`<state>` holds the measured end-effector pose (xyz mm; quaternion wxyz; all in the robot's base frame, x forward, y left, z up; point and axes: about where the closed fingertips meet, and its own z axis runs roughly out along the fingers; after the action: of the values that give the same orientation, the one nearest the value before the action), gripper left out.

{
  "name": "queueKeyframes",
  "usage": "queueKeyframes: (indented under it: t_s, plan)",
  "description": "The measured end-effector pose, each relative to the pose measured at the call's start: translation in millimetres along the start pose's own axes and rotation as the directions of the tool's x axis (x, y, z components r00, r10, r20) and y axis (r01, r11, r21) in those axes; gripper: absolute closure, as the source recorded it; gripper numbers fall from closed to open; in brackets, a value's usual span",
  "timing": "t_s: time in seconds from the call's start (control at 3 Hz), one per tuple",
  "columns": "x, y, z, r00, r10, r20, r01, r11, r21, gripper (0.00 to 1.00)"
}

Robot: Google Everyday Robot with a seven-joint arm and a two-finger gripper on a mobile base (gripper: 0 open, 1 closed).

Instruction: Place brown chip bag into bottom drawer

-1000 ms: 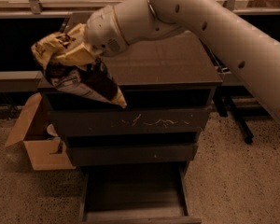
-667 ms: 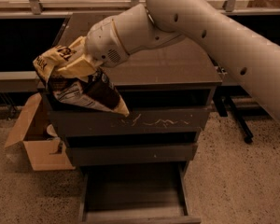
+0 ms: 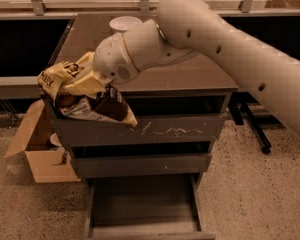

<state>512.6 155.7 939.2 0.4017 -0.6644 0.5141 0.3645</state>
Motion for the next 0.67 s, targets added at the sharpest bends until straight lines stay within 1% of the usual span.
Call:
queueKeyframes:
  t_s: [0.33, 0.67]
  plan:
    - [41, 28, 21, 0.998, 0.054, 0.019, -0.054, 0.9983, -0.020, 1.00]
    - [85, 57, 39, 0.988, 0.147, 0.048, -0.146, 0.9887, -0.033, 1.00]
